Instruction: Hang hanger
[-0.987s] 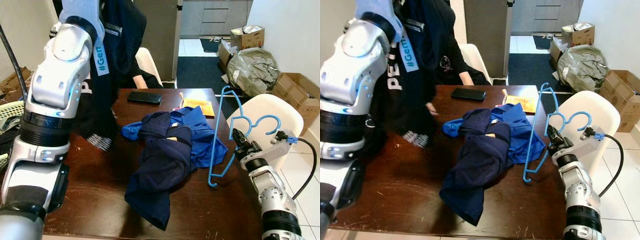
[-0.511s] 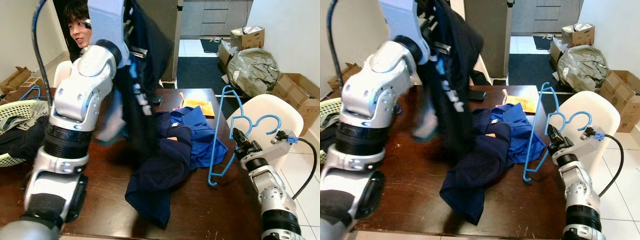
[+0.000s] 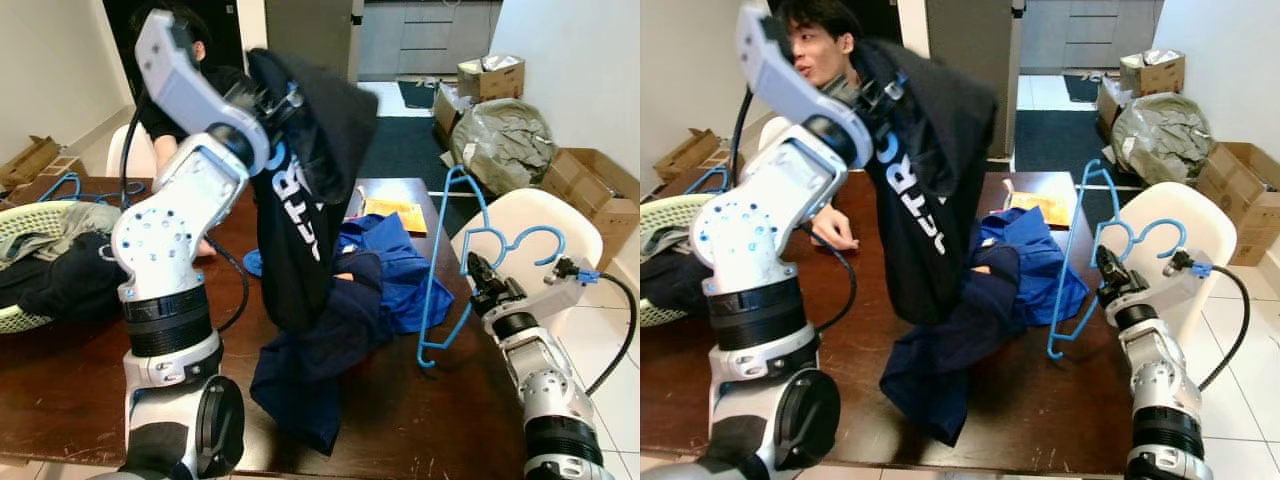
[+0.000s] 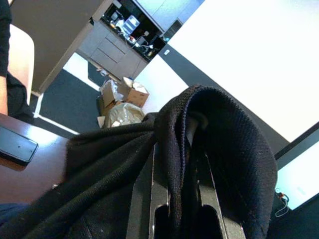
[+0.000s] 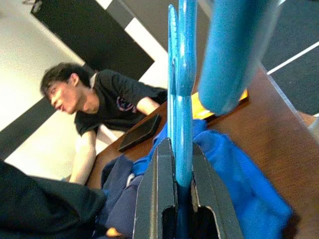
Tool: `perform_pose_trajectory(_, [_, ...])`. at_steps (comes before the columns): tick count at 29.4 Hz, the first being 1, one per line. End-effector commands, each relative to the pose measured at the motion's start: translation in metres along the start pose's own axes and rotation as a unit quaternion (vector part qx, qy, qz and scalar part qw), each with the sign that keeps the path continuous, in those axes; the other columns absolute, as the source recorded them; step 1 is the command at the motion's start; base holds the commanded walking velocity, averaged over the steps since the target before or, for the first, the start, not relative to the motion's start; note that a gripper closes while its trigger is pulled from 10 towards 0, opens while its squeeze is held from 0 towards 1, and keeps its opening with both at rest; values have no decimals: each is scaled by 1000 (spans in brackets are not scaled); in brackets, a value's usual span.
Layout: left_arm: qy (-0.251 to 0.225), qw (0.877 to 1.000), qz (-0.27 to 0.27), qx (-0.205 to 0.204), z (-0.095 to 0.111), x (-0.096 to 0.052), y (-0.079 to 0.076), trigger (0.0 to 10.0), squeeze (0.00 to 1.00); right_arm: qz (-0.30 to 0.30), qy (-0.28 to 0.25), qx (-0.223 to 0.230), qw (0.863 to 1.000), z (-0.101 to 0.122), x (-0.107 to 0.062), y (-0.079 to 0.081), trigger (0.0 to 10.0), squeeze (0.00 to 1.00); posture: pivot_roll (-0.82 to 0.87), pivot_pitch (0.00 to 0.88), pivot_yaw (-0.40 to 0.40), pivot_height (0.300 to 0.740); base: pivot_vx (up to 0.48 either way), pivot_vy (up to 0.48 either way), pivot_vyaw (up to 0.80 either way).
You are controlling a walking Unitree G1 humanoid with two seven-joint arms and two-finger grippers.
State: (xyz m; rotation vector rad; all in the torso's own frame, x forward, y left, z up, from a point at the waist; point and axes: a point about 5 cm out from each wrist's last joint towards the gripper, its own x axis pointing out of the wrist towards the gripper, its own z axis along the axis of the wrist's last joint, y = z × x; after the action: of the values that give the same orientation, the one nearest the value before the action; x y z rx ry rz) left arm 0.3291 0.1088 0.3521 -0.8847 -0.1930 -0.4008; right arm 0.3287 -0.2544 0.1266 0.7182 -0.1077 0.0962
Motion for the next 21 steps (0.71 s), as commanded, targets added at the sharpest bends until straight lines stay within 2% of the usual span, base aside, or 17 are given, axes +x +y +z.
perform_pose_trajectory(1, [0,999,16,-29,1,-7,7,10000,0,-3,-1,4,1000,-1,-1,-1,10000,0,-9,0,12,740,0,0,0])
perform_pose_trajectory(2, [5,991,120,-57,-17,-25,54,10000,0,-2,-2,6,1000,0,-2,-1,10000,0,-2,0,19,740,0,0,0])
perform_pose_trajectory(3, [5,991,120,-57,-17,-25,54,10000,0,-2,-2,6,1000,0,-2,-1,10000,0,-2,0,19,740,0,0,0])
perform_pose_trajectory(4, [-1,974,215,-66,-27,-47,92,10000,0,-2,-3,8,1000,1,-2,-1,10000,0,2,0,20,740,0,0,0])
perform_pose_trajectory(5, [-1,974,215,-66,-27,-47,92,10000,0,-2,-3,8,1000,1,-2,-1,10000,0,2,0,20,740,0,0,0])
perform_pose_trajectory(6, [-24,945,322,-59,-27,-78,133,10000,0,-2,-4,10,1000,2,-3,-1,10000,0,6,0,21,740,0,0,0])
perform_pose_trajectory(7, [-24,945,322,-59,-27,-78,133,10000,0,-2,-4,10,1000,2,-3,-1,10000,0,6,0,21,740,0,0,0])
perform_pose_trajectory(9, [-46,899,432,-44,-25,-119,170,10000,0,-2,-4,11,1000,4,-3,-1,10000,0,13,0,21,740,0,0,0])
perform_pose_trajectory(10, [-46,899,432,-44,-25,-119,170,10000,0,-2,-4,11,1000,4,-3,-1,10000,0,13,0,21,740,0,0,0])
perform_pose_trajectory(11, [-37,882,469,-41,-32,-139,181,10000,0,-1,-4,11,1000,4,-3,-1,10000,0,19,0,19,740,0,0,0])
perform_pose_trajectory(13, [-37,882,469,-41,-32,-139,181,10000,0,-1,-4,11,1000,4,-3,-1,10000,0,19,0,19,740,0,0,0])
perform_pose_trajectory(14, [-17,864,501,-42,-44,-159,190,10000,0,-1,-3,11,1000,4,-3,-1,10000,0,20,0,18,740,0,0,0])
perform_pose_trajectory(15, [-17,864,501,-42,-44,-159,190,10000,0,-1,-3,11,1000,4,-3,-1,10000,0,20,0,18,740,0,0,0])
perform_pose_trajectory(16, [3,848,528,-42,-54,-180,197,10000,0,0,-2,12,1000,5,-3,-1,10000,0,19,0,19,740,0,0,0])
perform_pose_trajectory(17, [3,848,528,-42,-54,-180,197,10000,0,0,-2,12,1000,5,-3,-1,10000,0,19,0,19,740,0,0,0])
perform_pose_trajectory(18, [17,840,542,-14,-55,-194,202,10000,0,0,-2,12,1000,5,-3,-1,10000,0,22,2,17,740,0,0,0])
perform_pose_trajectory(21, [35,839,542,26,-49,-201,206,10000,0,0,-1,13,1000,5,-3,-1,10000,0,22,3,16,740,0,0,0])
